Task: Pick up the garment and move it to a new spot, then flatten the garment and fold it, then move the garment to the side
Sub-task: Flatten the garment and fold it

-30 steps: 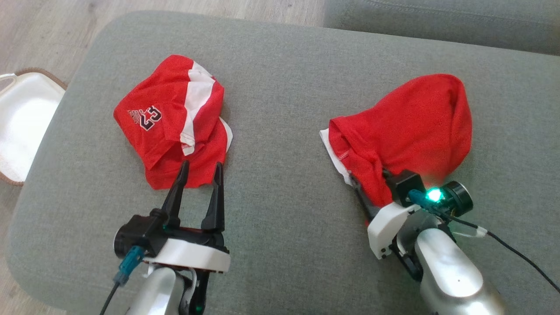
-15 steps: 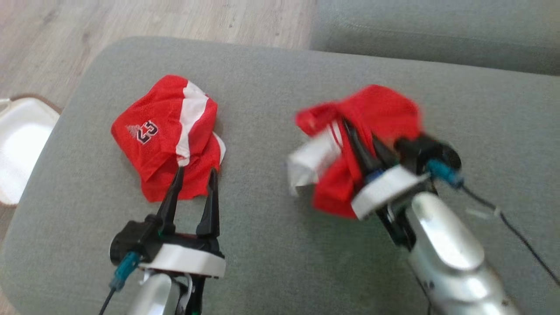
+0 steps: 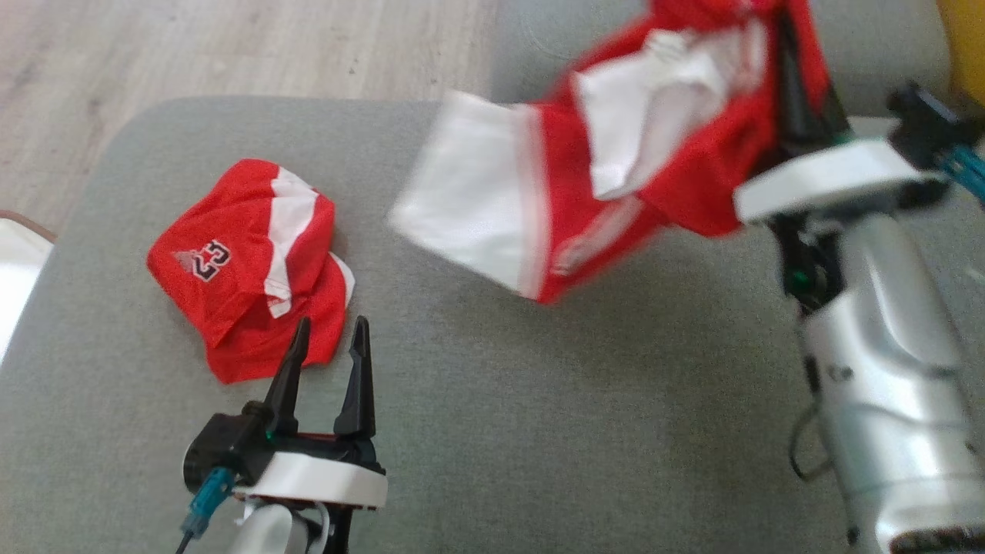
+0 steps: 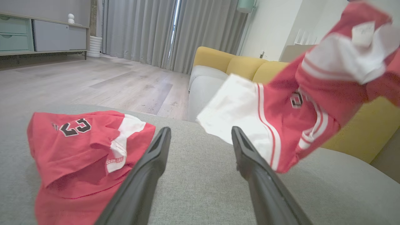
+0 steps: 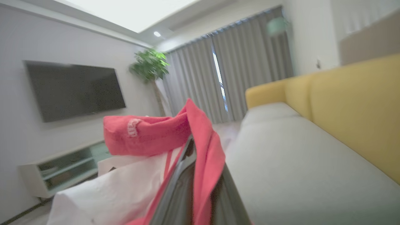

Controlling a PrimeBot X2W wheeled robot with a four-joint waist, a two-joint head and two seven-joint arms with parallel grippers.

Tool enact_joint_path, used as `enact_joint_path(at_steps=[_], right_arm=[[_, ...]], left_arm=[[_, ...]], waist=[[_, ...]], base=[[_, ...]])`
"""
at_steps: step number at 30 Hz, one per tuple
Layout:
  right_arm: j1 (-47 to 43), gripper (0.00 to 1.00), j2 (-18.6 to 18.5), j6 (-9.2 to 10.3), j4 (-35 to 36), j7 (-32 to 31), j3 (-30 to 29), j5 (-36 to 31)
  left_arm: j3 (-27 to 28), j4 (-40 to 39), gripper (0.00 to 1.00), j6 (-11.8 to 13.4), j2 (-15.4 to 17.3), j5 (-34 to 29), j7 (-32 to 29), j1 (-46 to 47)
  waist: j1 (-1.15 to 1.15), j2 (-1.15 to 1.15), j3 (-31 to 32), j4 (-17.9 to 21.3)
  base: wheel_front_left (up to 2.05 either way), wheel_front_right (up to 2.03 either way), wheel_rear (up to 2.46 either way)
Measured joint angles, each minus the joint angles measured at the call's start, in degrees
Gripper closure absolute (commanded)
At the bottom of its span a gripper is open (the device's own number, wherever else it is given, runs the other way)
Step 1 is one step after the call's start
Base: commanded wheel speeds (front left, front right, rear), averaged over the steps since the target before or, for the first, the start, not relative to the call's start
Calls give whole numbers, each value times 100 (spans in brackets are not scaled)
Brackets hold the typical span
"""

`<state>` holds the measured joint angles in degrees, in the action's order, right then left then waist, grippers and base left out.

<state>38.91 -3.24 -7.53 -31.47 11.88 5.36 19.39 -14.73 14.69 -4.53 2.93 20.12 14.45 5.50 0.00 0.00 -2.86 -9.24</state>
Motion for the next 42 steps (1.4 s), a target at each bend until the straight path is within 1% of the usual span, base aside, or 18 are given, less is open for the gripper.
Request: enact_joint_path(at_steps=[2,5,6,8,10,12,14,16,19,20,21,22,25,28,29,35,38,42], right_arm=[[-247,100,3,0,-308,-224,-671,-364],[-764,100,-46,0,-806,-642,-1840,-1137],[-915,1,-99,0,-1013,-865,-2291,-1507],[-1156,0,-148,0,-1206,-1216,-3130,-2232],[-1271,0,-109,0,-1057,-1237,-3758,-2916],[-1199,0,-47,0,-803,-1169,-4072,-3244],[-1050,0,7,0,-658,-1020,-4091,-3388],[-948,0,7,0,-688,-738,-3801,-3251],[-930,0,49,0,-794,-281,-3114,-2741],[-930,0,49,0,-794,-281,-3114,-2741],[-984,0,54,0,-727,-46,-2628,-2399],[-1058,0,49,0,-624,38,-2345,-2229],[-1465,0,49,0,-215,156,-1661,-1796],[-2057,0,51,0,277,231,-1157,-1461],[-2057,0,51,0,277,231,-1157,-1461],[-3006,0,59,0,1109,245,-975,-1174],[-3159,0,59,0,1371,249,-948,-1139],[-3181,0,59,0,1471,249,-936,-1244]], left_arm=[[-2,-19,0,0,1,0,0,9],[-24,-19,0,-1,0,0,0,33],[-35,-13,0,-2,0,-1,0,49],[-57,-2,0,-2,0,-1,0,113],[-75,-3,0,-2,-3,-1,0,217],[-75,-3,0,-3,-5,-1,0,299],[-69,8,0,-3,-5,-2,0,327],[-70,32,0,-3,-7,-2,0,344],[-60,65,0,-3,-7,-2,0,345],[-60,65,0,-3,-7,-2,0,345],[-41,53,0,-3,-10,-2,0,345],[-23,45,0,-3,-9,-2,0,344],[-5,-1,0,-2,-10,-2,0,339],[0,-36,0,-2,-9,-2,0,334],[0,-36,0,-2,-9,-2,0,334],[2,-110,0,-2,-11,-2,0,246],[0,-130,0,-1,-10,-2,0,200],[-8,-182,0,-1,-10,-2,0,201]], waist=[[0,0,-74,69],[0,0,-198,176],[0,0,-239,212],[1,0,-314,272],[0,0,-376,317],[1,0,-418,362],[1,0,-434,413],[1,0,-432,445],[0,0,-389,490],[0,0,-389,490],[0,0,-354,531],[0,0,-334,553],[0,0,-273,613],[0,0,-220,661],[0,0,-220,661],[0,0,-164,681],[0,0,-147,661],[0,0,-153,618]], base=[[0,0,0],[0,0,0],[0,0,0],[0,0,0],[0,0,0],[0,0,0],[0,0,0],[0,0,0],[0,0,0],[0,0,0],[0,0,0],[0,0,0],[0,0,0],[0,0,0],[0,0,0],[0,0,0],[0,0,0],[0,0,0]])
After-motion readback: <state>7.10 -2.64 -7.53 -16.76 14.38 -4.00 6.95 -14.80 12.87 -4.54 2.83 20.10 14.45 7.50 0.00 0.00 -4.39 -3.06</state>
